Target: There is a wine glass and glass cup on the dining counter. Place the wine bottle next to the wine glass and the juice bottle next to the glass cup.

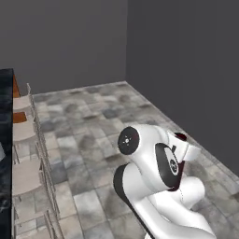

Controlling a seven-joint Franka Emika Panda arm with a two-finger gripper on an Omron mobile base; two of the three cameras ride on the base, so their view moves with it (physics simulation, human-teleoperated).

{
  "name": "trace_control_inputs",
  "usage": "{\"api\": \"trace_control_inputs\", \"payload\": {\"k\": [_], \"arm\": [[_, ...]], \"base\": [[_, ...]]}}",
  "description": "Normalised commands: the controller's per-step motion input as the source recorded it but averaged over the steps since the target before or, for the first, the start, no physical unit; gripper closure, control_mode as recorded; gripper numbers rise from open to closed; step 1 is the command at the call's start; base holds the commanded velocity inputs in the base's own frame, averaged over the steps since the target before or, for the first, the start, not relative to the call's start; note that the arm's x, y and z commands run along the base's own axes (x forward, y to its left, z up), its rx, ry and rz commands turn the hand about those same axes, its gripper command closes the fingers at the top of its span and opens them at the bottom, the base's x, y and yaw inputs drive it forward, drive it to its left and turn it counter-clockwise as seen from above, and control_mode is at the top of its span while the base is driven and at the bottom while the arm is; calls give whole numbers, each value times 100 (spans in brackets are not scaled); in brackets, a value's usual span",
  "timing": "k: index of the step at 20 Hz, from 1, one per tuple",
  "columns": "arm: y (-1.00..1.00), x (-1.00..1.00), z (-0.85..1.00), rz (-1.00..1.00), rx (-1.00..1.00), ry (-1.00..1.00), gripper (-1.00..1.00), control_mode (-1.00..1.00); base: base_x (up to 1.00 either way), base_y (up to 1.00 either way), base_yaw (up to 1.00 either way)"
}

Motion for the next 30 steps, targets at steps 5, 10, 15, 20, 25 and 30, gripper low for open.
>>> {"api": "trace_control_inputs", "payload": {"k": [5, 10, 15, 20, 25, 30], "arm": [[0, 0, 0, 0, 0, 0, 100, 100], [0, 0, 0, 0, 0, 0, 100, 100], [0, 0, 0, 0, 0, 0, 100, 100], [0, 0, 0, 0, 0, 0, 100, 100], [0, 0, 0, 0, 0, 0, 100, 100], [0, 0, 0, 0, 0, 0, 100, 100]], "base": [[90, 0, 26], [91, -14, 8], [88, -23, 5], [72, -17, 31], [38, -3, 78], [30, 0, 85]]}}
